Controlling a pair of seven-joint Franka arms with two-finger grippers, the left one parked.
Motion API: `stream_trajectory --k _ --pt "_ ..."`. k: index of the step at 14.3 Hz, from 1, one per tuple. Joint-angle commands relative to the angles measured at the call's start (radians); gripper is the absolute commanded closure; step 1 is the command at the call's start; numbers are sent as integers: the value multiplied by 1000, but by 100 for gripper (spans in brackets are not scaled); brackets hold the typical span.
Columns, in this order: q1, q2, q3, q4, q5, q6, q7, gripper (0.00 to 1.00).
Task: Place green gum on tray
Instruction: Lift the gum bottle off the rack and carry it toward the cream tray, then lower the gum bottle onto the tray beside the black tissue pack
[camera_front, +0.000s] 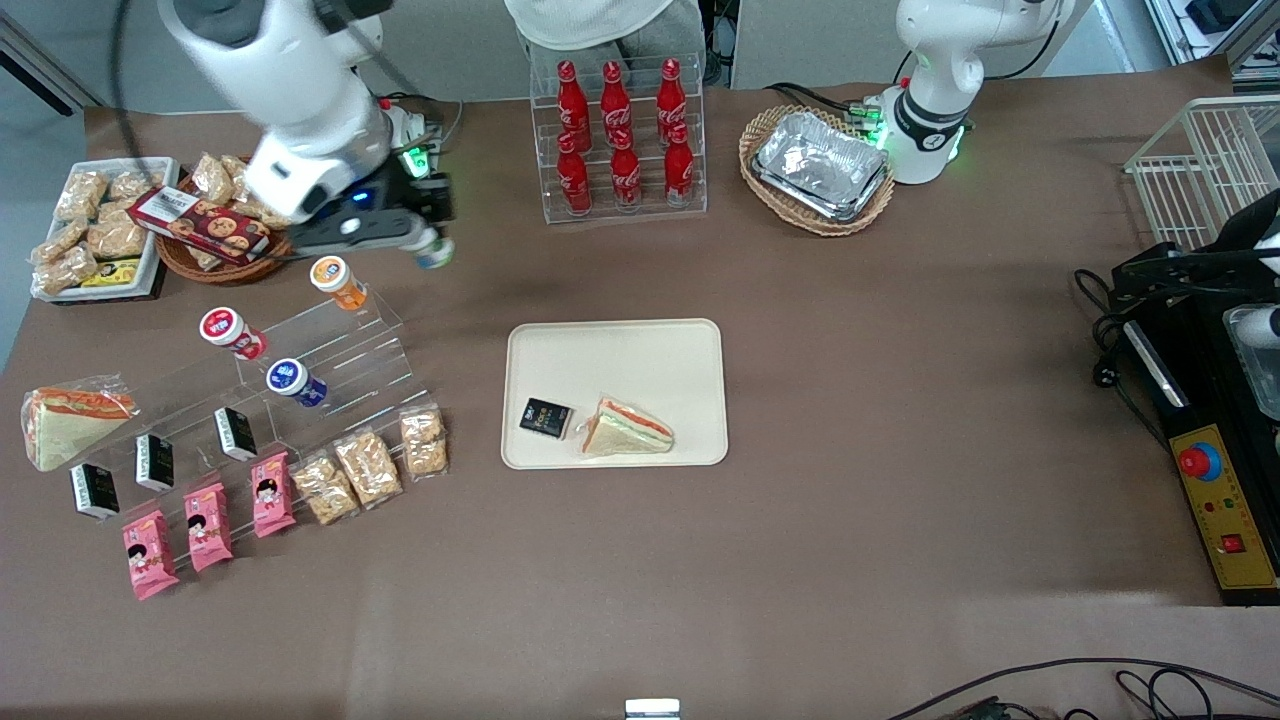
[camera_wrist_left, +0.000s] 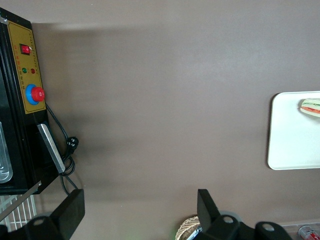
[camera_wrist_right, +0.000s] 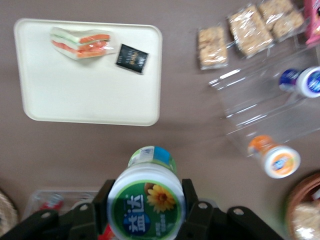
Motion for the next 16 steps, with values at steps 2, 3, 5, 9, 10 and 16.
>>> stream_trajectory --k 2,3,5,9,10,16 --pt "4 156 92 98 21 115 244 91" --pt "13 185 94 83 18 169 263 90" --pt "39 251 92 37 -11 293 327 90" --pt "121 425 94 -31 -261 511 560 90" --pt "139 467 92 -31 -297 546 611 90" --pt "178 647 91 -33 -470 744 839 90"
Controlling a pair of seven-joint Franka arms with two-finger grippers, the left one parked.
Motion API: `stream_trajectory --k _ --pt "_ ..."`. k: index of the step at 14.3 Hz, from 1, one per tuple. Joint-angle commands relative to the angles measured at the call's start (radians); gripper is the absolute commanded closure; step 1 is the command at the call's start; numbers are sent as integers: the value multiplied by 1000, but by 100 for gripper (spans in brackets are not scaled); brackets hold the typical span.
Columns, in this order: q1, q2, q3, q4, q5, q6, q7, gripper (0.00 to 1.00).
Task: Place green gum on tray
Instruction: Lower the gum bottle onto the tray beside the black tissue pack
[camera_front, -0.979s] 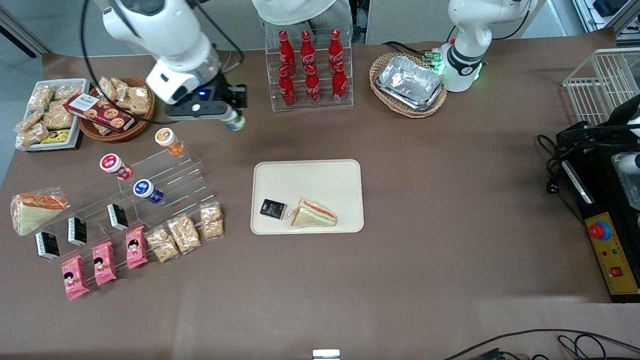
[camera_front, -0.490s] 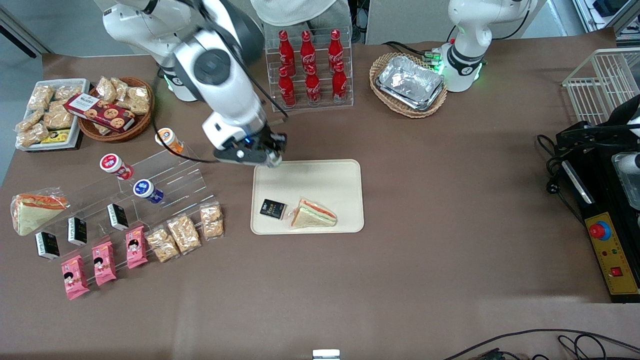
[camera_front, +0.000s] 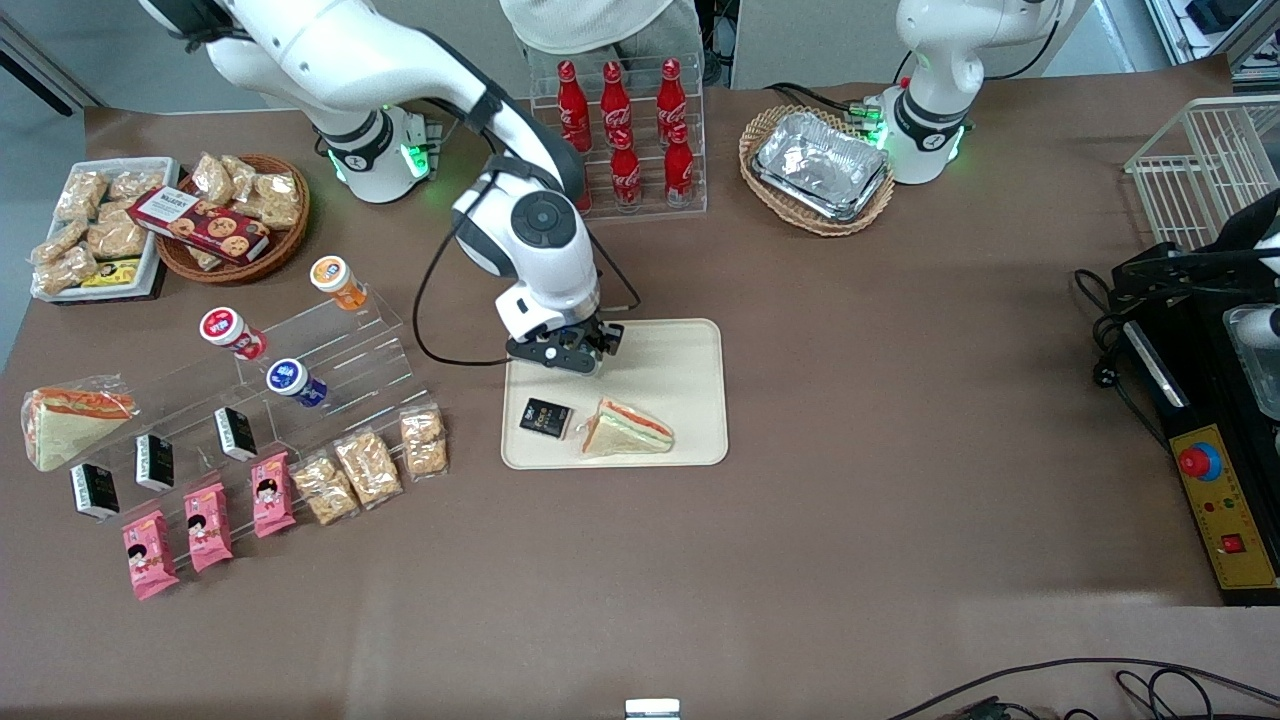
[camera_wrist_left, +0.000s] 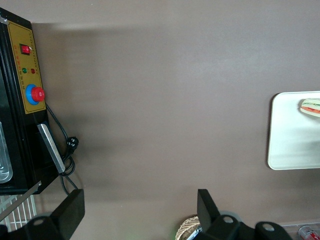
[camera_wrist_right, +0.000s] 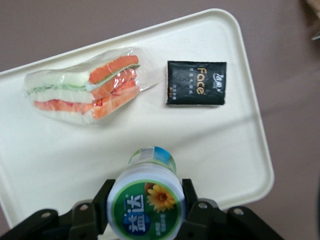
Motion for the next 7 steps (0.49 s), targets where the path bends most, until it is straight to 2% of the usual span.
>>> stream_trajectory --k 1,2,7 --pt "20 78 0 21 -127 70 143 90" --pt "21 85 0 21 -147 79 158 90" --pt "27 98 -2 21 -150 87 162 89"
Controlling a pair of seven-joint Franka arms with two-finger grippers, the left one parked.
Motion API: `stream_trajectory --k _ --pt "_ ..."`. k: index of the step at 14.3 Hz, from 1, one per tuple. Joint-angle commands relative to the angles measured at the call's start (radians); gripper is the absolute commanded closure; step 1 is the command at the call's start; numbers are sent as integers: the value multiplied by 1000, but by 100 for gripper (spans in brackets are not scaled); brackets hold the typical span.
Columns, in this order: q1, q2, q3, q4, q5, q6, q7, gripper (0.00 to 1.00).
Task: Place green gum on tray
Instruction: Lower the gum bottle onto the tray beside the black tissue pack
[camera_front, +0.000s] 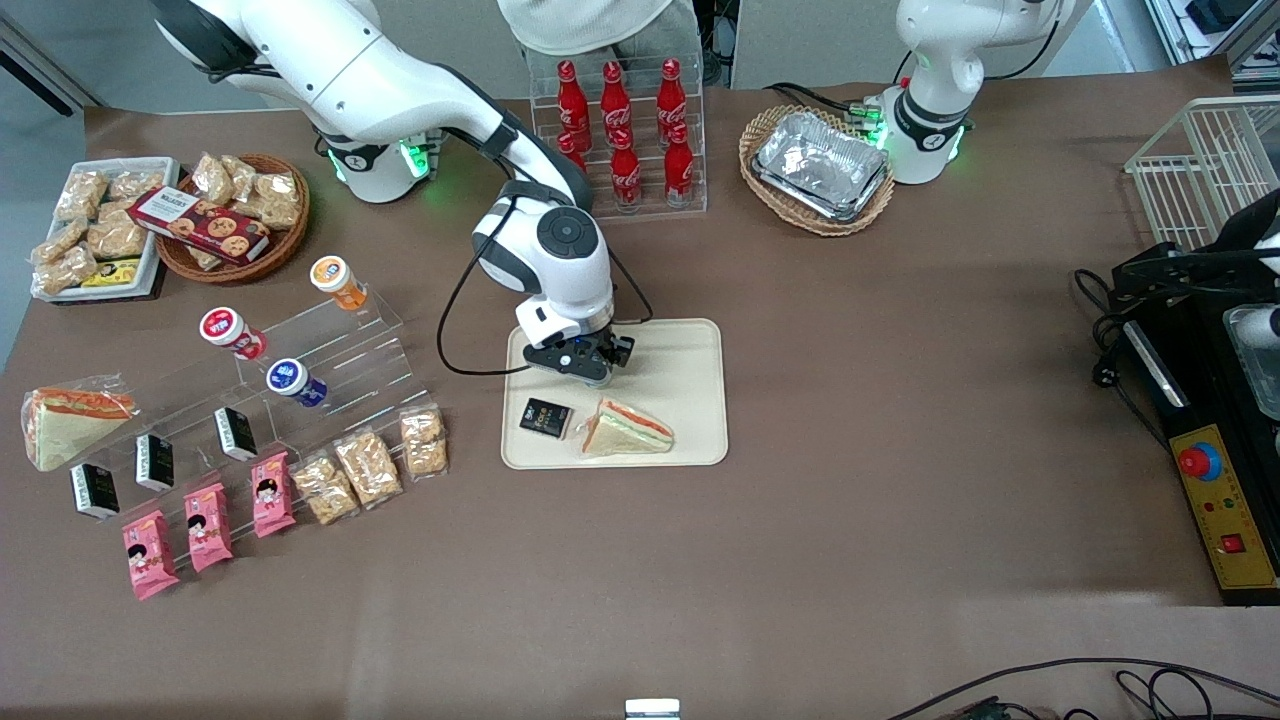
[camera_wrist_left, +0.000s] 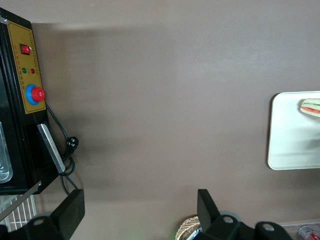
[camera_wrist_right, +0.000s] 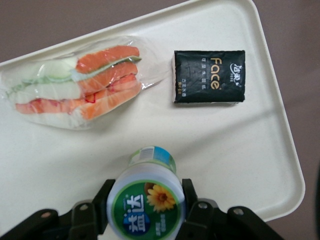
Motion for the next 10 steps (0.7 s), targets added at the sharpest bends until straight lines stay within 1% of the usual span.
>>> stream_trajectory --k 1,2,5,6,8,10 --pt "4 14 -2 16 -34 12 30 89" --pt "4 6 -2 2 -37 12 30 89" --pt "1 -6 -2 -39 -76 33 30 89" --pt "-2 -12 -2 -64 -80 63 30 89" --pt "-10 -32 -6 -114 -113 119 30 89" --pt "-10 -49 -8 -140 -118 121 25 89"
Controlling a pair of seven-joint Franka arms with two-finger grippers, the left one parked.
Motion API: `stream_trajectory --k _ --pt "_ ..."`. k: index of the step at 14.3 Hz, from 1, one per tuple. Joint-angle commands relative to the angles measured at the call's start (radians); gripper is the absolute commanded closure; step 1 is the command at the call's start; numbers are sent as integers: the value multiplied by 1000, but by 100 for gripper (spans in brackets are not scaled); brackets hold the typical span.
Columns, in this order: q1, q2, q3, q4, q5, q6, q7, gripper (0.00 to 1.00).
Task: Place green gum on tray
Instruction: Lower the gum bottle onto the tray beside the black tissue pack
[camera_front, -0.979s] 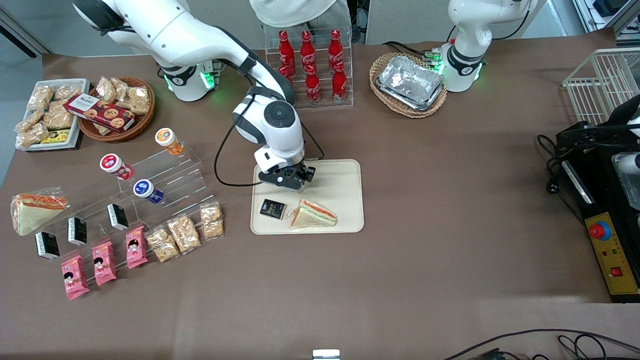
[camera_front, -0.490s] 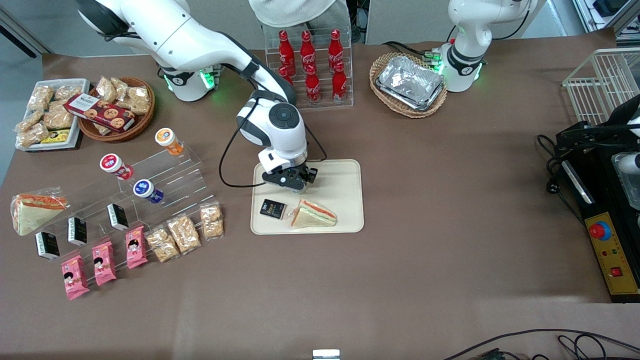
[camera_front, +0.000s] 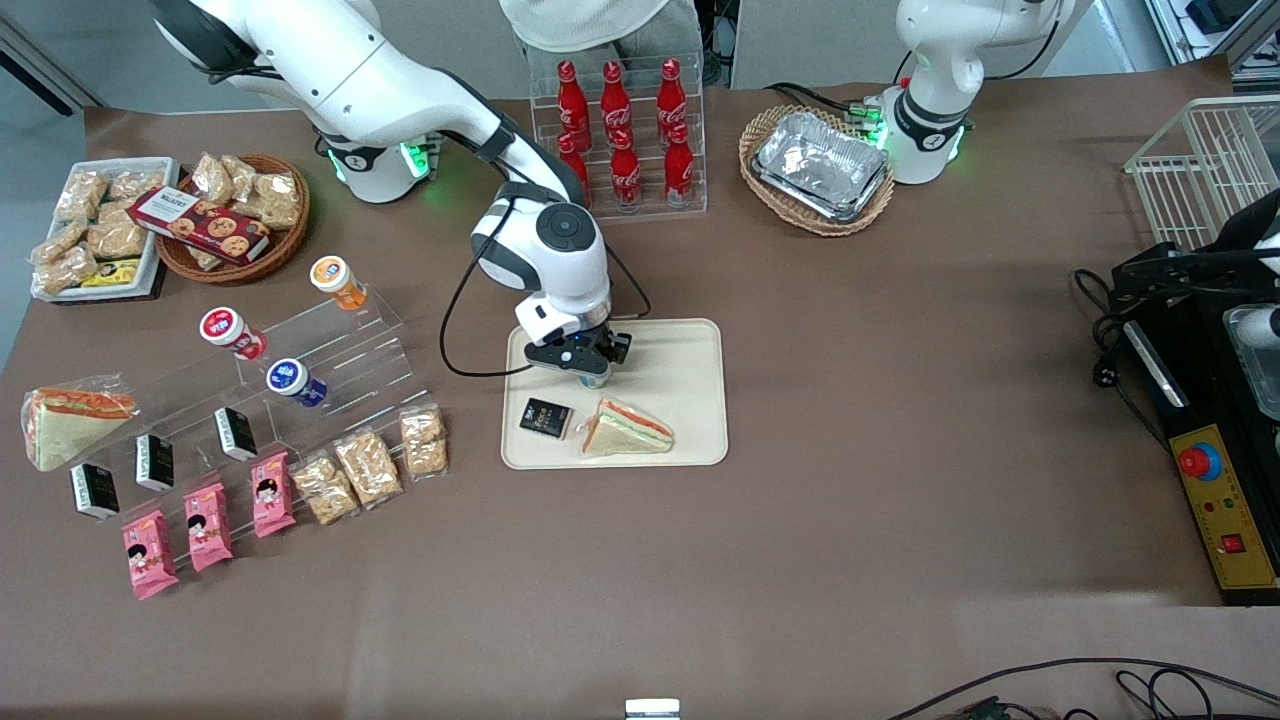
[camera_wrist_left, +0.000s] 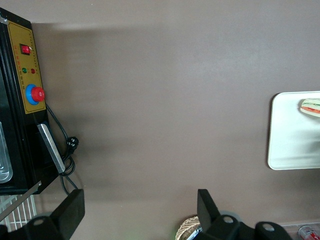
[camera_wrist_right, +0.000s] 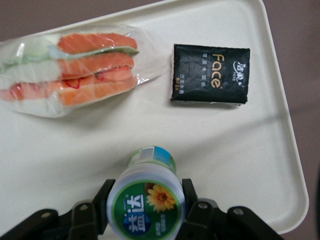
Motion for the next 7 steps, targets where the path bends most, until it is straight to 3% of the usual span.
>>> stream_trajectory --k 1,7 --pt "-10 -60 -2 -83 -39 39 11 89" --pt "-34 -108 0 -149 -39 65 -24 88"
